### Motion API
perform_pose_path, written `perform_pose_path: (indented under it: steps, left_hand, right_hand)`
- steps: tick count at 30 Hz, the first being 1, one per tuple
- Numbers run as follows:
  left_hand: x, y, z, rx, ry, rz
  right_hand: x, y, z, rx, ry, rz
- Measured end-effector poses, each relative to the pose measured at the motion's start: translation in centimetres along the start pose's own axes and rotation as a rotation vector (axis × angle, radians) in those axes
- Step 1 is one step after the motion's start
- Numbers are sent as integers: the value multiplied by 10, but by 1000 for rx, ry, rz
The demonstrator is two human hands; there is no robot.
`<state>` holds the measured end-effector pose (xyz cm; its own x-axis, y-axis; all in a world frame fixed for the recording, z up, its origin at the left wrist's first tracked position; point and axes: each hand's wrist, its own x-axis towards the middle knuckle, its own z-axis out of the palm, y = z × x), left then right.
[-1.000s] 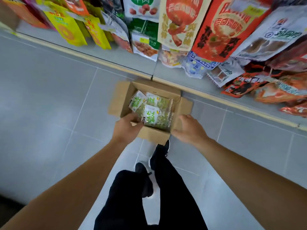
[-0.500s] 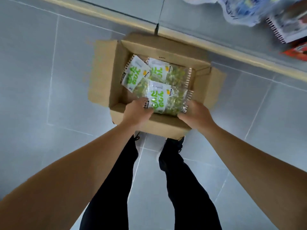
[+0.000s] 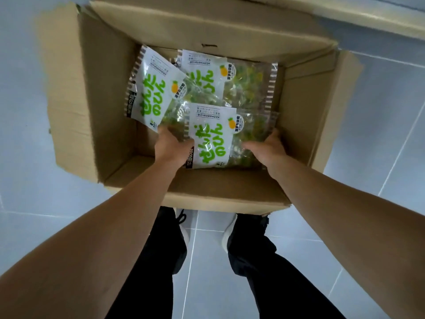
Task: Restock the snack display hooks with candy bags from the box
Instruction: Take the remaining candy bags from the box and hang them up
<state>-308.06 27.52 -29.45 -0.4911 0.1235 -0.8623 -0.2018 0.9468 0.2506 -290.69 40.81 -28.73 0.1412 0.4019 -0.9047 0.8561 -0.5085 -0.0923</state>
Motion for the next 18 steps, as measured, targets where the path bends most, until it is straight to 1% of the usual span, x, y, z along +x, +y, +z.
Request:
perform_pose_path:
  steps: [3, 6, 9, 11, 14, 18]
  left_hand:
    - [7, -9, 5, -121, 0, -66]
    - [6, -14, 6, -129, -4, -97]
    - [2, -11, 1, -123, -14, -105]
    - [-9, -5, -7, -115, -49, -80]
    - [-27, 1, -19, -196, -94, -45]
    - [-65, 20, -58, -229, -96, 50]
  right_hand:
    - [7, -1, 2, 97, 14, -6]
    - [8, -2, 0, 108, -46, -34]
    - [3, 1, -6, 125, -64, -64]
    - [-6, 3, -10, 150, -37, -69]
    - [-25, 3, -16, 213, 15, -55]
    - [-78, -9, -38, 213, 6, -81]
